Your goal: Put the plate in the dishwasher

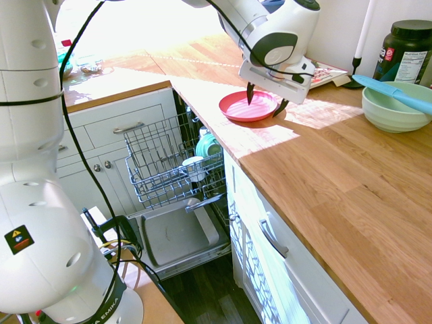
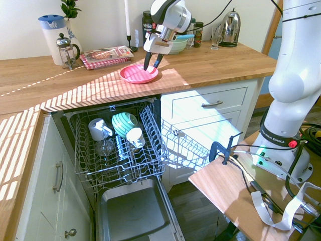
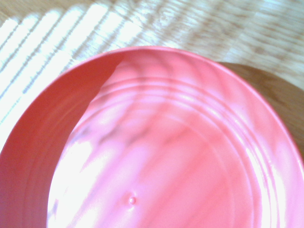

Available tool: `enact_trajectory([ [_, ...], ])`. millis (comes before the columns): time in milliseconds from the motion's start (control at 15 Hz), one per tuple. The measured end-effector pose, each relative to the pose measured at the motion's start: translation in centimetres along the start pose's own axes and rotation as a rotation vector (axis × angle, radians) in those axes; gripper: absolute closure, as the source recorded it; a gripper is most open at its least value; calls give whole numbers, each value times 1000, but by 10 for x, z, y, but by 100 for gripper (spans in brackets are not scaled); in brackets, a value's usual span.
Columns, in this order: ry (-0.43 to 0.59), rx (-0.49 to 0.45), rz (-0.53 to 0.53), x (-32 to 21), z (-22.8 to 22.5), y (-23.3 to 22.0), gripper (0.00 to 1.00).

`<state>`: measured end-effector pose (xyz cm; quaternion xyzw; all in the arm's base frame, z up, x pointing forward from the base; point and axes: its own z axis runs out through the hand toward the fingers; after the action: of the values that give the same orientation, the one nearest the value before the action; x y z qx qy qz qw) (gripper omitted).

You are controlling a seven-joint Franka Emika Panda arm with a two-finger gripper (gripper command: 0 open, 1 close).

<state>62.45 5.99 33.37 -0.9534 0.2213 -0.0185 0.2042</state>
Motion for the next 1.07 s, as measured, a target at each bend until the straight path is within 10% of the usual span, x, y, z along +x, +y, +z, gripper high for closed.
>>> enact_trajectory([
  [1067, -15, -28, -34, 1, 9, 1, 100],
])
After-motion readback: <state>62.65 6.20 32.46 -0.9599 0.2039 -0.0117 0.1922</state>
